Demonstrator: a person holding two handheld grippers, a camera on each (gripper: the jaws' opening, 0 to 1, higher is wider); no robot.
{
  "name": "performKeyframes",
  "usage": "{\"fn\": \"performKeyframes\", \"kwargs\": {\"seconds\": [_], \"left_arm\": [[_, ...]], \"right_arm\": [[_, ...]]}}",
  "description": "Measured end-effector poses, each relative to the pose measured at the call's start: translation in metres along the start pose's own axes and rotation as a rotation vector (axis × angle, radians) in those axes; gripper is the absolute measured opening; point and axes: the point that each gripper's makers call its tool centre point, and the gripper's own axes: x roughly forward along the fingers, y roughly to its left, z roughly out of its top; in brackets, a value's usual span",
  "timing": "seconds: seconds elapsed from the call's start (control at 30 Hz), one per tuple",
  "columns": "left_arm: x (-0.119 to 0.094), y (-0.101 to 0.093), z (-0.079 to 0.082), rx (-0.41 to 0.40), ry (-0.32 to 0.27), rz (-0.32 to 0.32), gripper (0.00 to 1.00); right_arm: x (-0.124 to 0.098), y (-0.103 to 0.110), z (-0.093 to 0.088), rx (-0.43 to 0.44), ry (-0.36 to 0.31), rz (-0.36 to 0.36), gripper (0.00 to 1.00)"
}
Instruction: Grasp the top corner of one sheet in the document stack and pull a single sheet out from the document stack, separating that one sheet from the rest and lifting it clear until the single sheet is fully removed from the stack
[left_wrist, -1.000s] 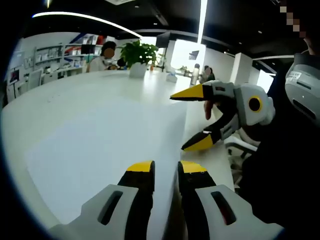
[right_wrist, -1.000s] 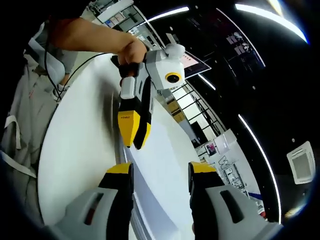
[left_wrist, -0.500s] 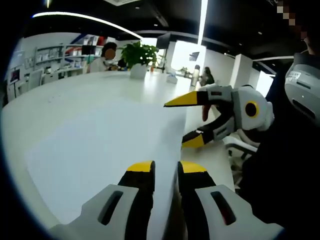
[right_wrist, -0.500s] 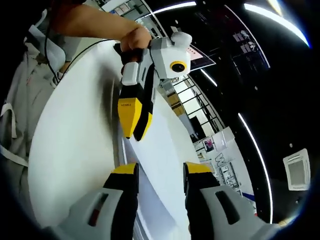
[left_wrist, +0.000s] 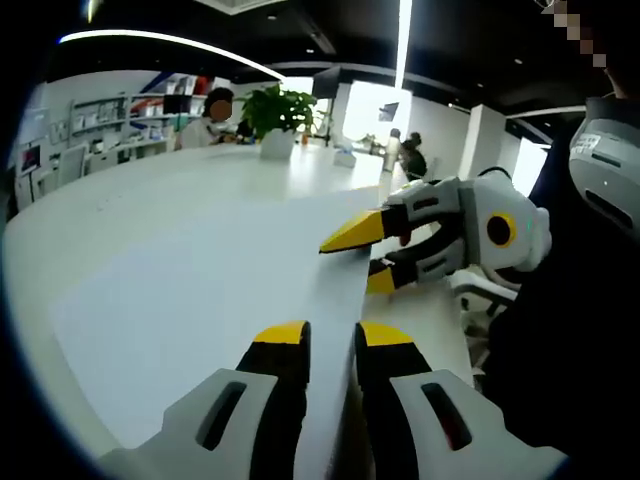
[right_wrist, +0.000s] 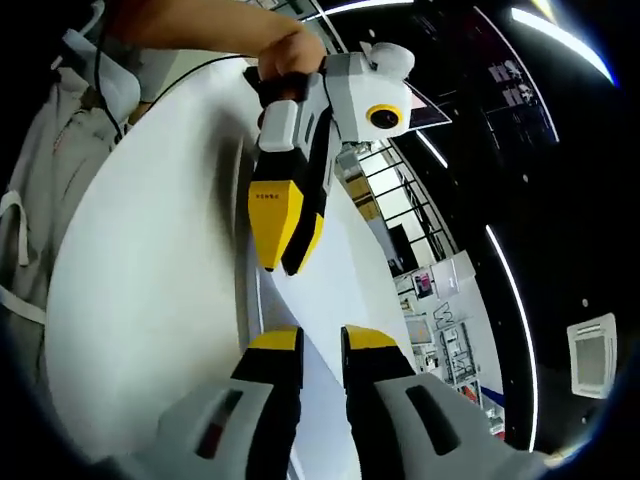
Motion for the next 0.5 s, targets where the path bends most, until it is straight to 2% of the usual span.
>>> {"fn": "performKeyframes", "kwargs": {"seconds": [0.5], "left_arm": [[0.0003, -0.0013, 0.0003, 0.012, -0.005, 0.004, 0.2]], "right_arm": [[0.0009, 0.0095, -0.0009, -0.037, 0.008, 0.01, 0.03]]}}
